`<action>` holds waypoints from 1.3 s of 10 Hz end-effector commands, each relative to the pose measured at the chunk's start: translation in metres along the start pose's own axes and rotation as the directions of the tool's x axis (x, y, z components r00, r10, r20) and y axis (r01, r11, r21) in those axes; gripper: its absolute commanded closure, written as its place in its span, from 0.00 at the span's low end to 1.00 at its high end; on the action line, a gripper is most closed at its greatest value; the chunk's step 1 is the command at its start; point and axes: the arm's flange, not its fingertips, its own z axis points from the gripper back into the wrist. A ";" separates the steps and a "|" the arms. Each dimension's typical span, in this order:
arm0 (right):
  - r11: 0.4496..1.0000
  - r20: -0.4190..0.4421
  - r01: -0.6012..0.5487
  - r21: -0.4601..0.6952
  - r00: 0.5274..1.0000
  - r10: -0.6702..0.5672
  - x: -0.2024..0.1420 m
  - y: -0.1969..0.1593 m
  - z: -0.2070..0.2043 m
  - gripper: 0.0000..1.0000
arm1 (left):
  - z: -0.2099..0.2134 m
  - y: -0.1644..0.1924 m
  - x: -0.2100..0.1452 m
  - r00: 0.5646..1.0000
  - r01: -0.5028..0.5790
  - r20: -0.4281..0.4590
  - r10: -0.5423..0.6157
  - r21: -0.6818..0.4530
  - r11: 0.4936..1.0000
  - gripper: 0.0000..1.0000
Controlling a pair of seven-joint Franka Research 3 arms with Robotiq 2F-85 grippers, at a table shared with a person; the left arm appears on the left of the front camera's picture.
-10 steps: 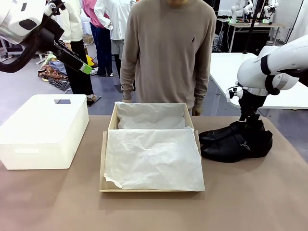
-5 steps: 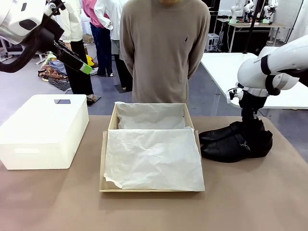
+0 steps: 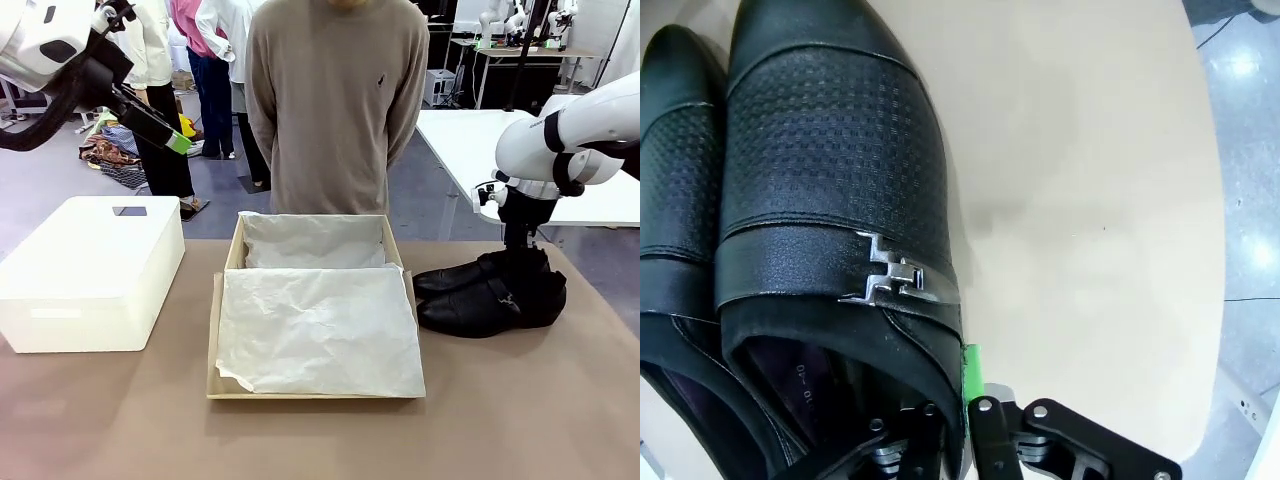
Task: Pack the shoes into the box.
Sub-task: Place one shoe of the Shoes into the Shoes Box.
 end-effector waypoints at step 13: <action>0.992 -0.077 0.119 -0.029 0.990 -0.121 0.061 0.053 0.185 1.00 | 0.001 0.000 -0.001 1.000 -0.004 0.011 0.004 -0.012 1.000 0.00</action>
